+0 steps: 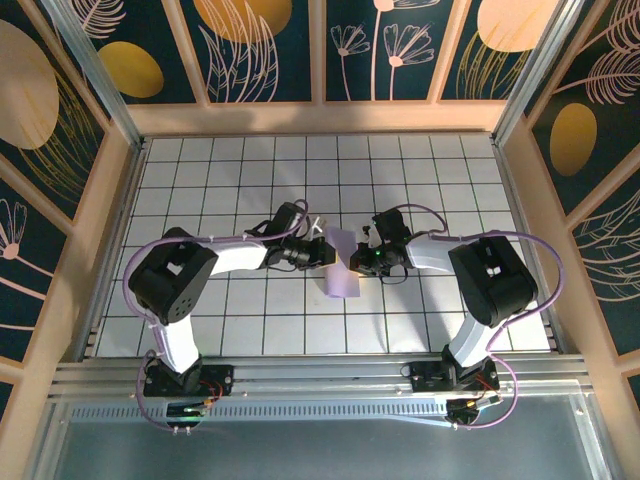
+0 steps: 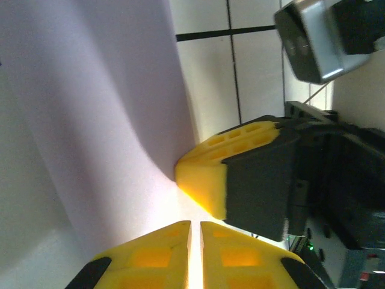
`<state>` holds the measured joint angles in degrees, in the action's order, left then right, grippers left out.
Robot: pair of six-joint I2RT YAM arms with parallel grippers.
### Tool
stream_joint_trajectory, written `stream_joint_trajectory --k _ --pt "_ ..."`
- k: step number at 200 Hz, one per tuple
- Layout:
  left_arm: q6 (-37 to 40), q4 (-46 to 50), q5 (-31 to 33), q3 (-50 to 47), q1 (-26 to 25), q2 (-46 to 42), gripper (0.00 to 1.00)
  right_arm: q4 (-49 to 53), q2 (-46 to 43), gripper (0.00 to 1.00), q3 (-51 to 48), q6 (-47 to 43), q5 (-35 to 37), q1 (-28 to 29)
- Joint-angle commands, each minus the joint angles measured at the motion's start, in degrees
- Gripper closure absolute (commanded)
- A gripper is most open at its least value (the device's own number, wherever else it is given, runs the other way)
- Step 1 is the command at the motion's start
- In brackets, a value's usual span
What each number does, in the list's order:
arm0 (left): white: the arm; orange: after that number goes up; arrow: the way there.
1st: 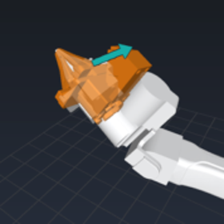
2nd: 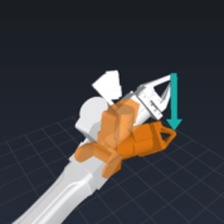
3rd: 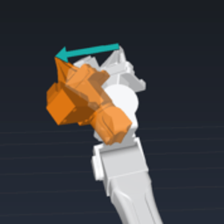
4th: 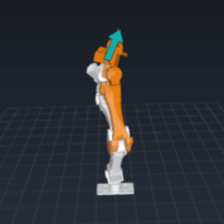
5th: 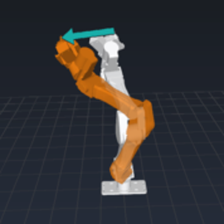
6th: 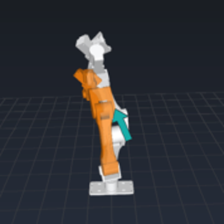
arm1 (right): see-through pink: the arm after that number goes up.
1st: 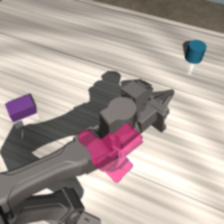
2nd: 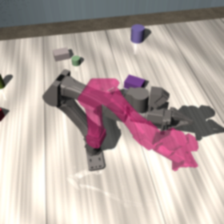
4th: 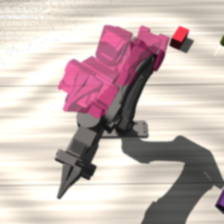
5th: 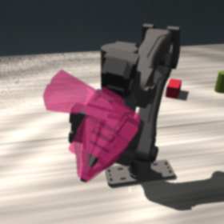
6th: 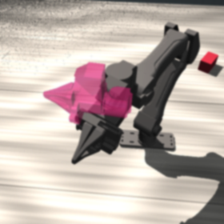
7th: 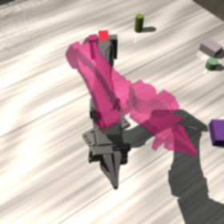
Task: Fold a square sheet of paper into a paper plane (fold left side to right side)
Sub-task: First fold the square sheet of paper in half at the center of the table.
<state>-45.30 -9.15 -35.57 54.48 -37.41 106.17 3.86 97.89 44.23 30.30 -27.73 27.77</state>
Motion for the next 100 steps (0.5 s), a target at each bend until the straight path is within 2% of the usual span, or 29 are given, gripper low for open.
stream_joint_trajectory --k 1,100 --pt "1.6 0.1 -0.3 -0.2 -0.1 1.5 0.88 6.2 4.0 0.96 -1.4 -1.5 7.7 0.5" --pt "2.9 3.8 4.9 -1.9 0.4 4.3 0.91 7.5 4.2 0.96 -1.7 -2.3 9.1 0.4"
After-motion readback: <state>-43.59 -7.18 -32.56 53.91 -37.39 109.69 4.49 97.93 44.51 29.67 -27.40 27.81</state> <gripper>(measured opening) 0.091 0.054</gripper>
